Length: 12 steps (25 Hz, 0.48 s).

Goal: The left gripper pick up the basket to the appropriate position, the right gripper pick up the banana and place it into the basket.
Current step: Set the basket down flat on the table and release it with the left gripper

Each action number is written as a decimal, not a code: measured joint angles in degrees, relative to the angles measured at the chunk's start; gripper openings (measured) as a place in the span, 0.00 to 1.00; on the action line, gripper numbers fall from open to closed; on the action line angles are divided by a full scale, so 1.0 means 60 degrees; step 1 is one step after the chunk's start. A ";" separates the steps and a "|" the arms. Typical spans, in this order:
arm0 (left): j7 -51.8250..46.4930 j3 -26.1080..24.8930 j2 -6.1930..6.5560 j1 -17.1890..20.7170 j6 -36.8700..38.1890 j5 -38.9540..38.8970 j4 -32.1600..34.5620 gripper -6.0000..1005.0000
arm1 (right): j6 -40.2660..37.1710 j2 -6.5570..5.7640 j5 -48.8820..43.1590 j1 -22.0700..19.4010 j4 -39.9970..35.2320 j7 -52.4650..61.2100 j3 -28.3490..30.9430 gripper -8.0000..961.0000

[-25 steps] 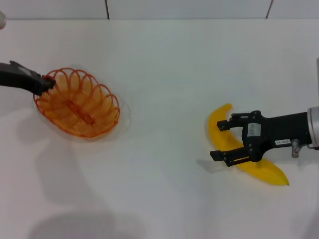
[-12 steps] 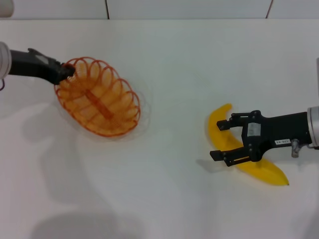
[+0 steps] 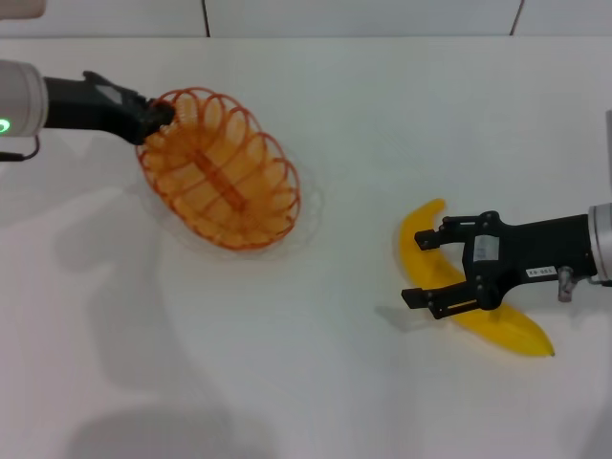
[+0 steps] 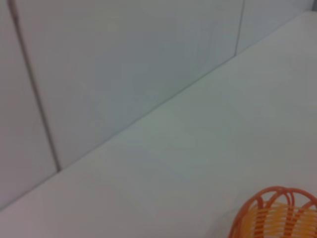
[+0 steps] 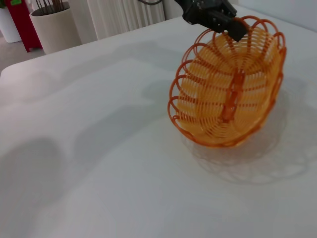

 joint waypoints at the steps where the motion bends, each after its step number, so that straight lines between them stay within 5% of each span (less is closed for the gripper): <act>1: 0.0081 0.0001 -0.0028 -0.0022 -0.0009 -0.0108 -0.0013 0.07 | 0.0001 0.0002 0.0000 0.0004 0.0000 0.0000 0.0000 0.93; 12: 0.0735 -0.0094 -0.0143 -0.0119 -0.0664 -0.1485 -0.0654 0.07 | 0.0000 0.0003 0.0000 0.0068 0.0000 0.0006 -0.0015 0.93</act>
